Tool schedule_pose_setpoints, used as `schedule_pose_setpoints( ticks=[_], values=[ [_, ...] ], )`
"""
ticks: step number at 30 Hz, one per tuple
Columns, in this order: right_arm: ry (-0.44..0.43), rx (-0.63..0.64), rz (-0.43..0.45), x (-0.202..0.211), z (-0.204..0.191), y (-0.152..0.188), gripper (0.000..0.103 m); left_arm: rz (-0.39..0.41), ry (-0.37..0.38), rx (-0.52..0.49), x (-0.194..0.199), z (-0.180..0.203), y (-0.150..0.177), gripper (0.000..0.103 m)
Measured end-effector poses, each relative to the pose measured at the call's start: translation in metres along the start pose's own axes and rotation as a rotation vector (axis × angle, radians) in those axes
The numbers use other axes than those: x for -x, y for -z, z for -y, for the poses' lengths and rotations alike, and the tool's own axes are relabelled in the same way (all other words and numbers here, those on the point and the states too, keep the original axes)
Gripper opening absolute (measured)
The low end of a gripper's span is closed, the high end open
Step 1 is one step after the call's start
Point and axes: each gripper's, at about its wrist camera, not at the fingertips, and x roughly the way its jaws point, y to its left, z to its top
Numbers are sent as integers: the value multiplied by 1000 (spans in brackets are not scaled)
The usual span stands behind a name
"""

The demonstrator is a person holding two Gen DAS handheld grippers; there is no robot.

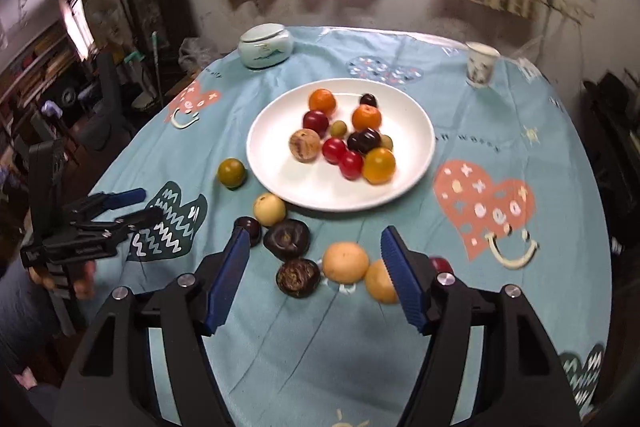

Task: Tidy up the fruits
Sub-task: 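Withdraw both open tools from the plate back toward the fruit cluster, then grasp a red tomato with the right tool while the left tool grasps a brown mangosteen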

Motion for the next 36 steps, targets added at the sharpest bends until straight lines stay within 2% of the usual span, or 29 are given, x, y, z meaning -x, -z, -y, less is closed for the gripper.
schedule_pose_setpoints(
  ticks=[4, 9, 12, 15, 22, 24, 25, 29, 36],
  values=[
    [25, -47, -4, 9, 21, 14, 68, -54, 21, -77, -9, 41, 6, 81],
    [151, -58, -62, -8, 51, 48, 68, -145, -50, -155, -11, 65, 15, 81],
    [148, -126, -81, -27, 77, 53, 68, -189, -84, -186, -16, 78, 16, 81],
    [145, -122, -103, -46, 93, 49, 68, -205, -105, -178, -14, 81, 14, 81],
    [-11, -140, -166, -82, 121, 43, 57, -235, -152, -99, -14, 77, 17, 81],
    [-84, -175, -170, -87, 128, 39, 37, -240, -158, -89, -17, 79, 19, 81],
    [-110, -170, -176, -87, 128, 38, 37, -242, -159, -90, -19, 82, 19, 81],
    [-117, -118, -195, -81, 125, 39, 35, -258, -159, -90, -31, 93, 22, 82],
    [-153, -151, -180, -50, 132, 52, 36, -266, -165, -106, -68, 120, 20, 82]
  ],
)
